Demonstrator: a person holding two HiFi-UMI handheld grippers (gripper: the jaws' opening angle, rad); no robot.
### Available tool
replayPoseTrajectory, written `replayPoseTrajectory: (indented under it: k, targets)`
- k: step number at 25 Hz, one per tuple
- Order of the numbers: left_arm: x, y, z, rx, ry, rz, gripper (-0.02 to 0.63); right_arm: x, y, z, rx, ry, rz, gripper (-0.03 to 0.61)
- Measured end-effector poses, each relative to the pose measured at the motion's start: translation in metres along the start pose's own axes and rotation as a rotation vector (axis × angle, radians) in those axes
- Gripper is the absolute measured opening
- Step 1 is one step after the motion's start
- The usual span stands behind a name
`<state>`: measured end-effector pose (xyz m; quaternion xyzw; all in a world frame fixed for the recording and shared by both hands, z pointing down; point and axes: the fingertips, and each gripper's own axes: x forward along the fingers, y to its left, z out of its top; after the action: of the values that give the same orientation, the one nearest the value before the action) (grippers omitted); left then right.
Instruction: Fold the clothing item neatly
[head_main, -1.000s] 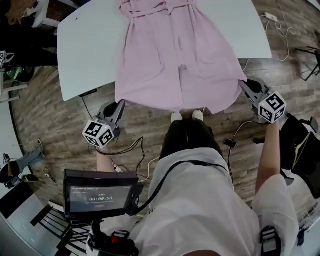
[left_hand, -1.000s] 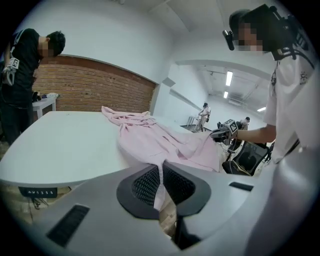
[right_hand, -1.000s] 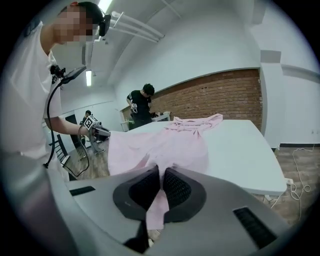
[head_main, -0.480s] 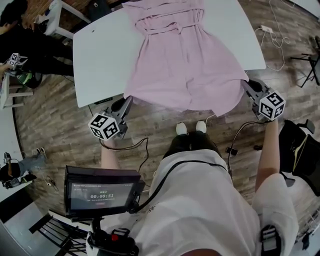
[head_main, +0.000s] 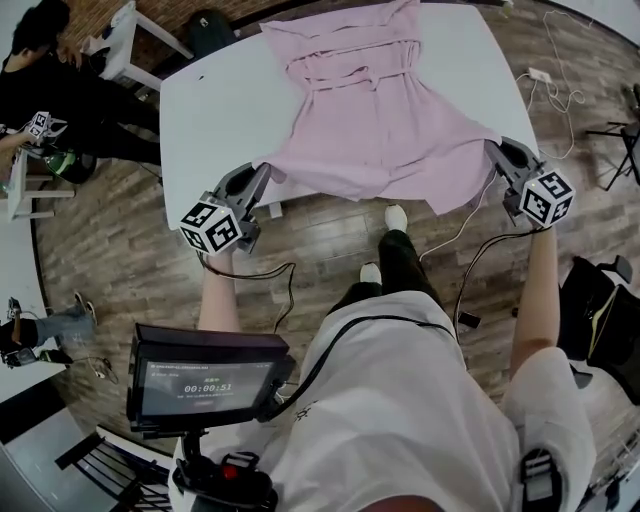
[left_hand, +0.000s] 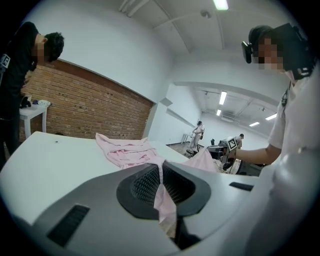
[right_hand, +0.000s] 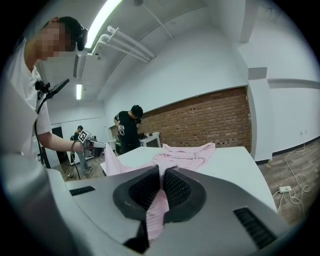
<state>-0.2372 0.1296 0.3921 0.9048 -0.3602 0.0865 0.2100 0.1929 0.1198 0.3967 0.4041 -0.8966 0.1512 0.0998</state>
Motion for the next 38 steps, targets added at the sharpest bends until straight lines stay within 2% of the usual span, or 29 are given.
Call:
replayPoseTrajectory:
  k: [3,7,15,20,24,28,30,32,35,38]
  targets:
    - [0.012,0.021,0.013,-0.044,-0.026,0.021,0.017,0.016,-0.021,0.016,0.015,-0.022,0.014,0.012]
    - [0.033,0.07,0.03,-0.112,-0.046,0.074,0.017,0.06,-0.063,0.031,0.036,-0.024,0.04,0.012]
    - [0.065,0.123,0.061,-0.171,-0.049,0.198,0.017,0.118,-0.129,0.053,0.052,0.01,0.097,0.012]
    - [0.1,0.177,0.051,-0.233,0.011,0.268,0.017,0.18,-0.169,0.049,0.08,0.068,0.139,0.012]
    - [0.123,0.213,0.036,-0.278,0.067,0.325,0.017,0.222,-0.194,0.027,0.089,0.156,0.162,0.012]
    - [0.147,0.244,0.012,-0.273,0.186,0.354,0.018,0.253,-0.215,-0.003,0.056,0.264,0.164,0.014]
    - [0.152,0.253,-0.001,-0.251,0.259,0.371,0.095,0.26,-0.219,-0.015,0.03,0.317,0.175,0.014]
    - [0.157,0.258,-0.009,-0.233,0.313,0.375,0.145,0.263,-0.222,-0.022,0.014,0.357,0.181,0.034]
    - [0.163,0.261,-0.02,-0.212,0.382,0.356,0.217,0.263,-0.223,-0.032,-0.001,0.413,0.177,0.124]
    - [0.162,0.26,-0.03,-0.196,0.461,0.297,0.28,0.261,-0.223,-0.036,0.0,0.467,0.178,0.206]
